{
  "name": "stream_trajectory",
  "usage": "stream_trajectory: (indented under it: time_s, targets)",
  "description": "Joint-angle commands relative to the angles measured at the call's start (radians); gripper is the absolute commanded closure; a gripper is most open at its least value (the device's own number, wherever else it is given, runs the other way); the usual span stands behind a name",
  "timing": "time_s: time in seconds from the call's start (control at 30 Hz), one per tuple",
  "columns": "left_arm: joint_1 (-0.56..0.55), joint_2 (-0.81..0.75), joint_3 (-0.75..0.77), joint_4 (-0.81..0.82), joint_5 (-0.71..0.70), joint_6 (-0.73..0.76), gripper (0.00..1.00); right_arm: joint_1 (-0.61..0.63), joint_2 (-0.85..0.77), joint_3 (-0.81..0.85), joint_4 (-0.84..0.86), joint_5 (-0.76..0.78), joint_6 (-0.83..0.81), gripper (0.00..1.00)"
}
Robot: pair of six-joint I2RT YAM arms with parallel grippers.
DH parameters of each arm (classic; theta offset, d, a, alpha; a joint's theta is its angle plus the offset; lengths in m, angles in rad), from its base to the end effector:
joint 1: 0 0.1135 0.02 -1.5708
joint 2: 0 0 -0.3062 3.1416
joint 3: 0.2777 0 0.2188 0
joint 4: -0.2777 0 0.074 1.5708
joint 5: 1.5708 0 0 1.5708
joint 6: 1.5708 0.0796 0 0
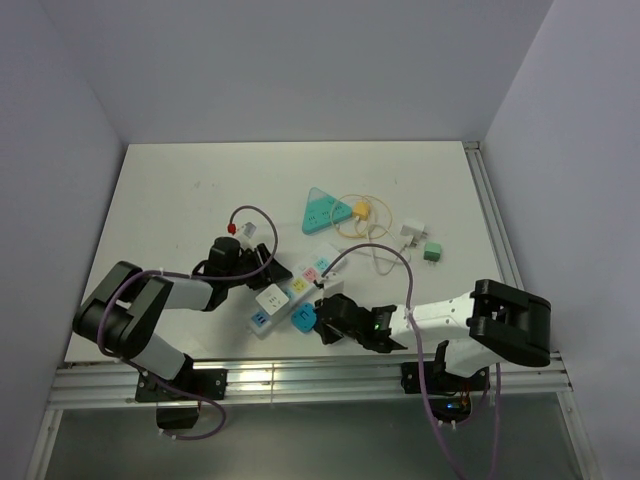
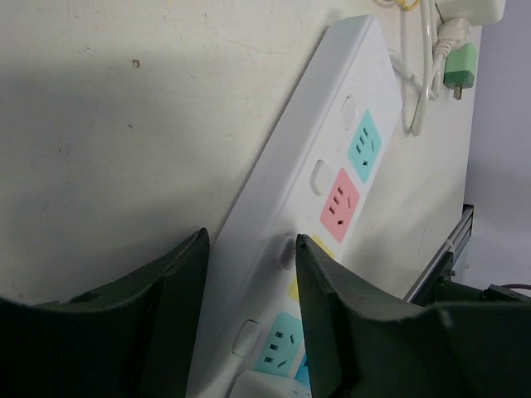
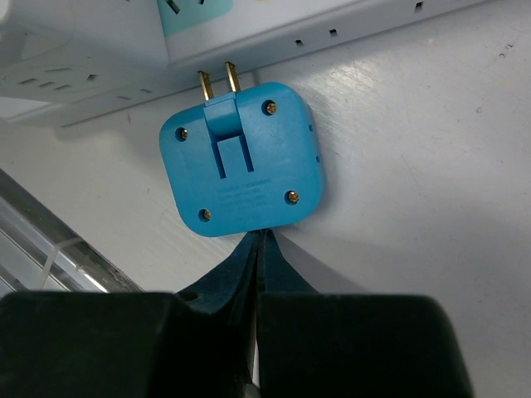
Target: Insert the plug
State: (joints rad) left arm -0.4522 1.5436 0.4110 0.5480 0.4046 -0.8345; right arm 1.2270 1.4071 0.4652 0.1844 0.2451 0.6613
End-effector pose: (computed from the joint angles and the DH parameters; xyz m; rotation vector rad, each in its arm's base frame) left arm 0.2364 -0.1497 0.1733 -0.1907 2.3379 -1.1342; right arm 0.1032 0.2310 0.1768 -0.5463 2.3348 0.6623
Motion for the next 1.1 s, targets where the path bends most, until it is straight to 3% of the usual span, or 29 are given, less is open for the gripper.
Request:
stream_trajectory:
  time_s: [0.0,0.53,1.07]
  targets:
    - [-0.008,0.013,-0.023,0.041,0.025,0.012,0.49,0.012,0.026,0.009,0.026,0.051,0.012,1.0]
    - [-0.097,0.072,-0.027,0.067,-0.027,0.055,0.53,0.016,0.07,0.098,-0.022,0.091,-0.012,1.0]
    - [-0.131,0.216,-0.133,0.335,-0.027,-0.008,0.55,0.014,0.093,0.132,-0.06,0.109,0.074,1.0]
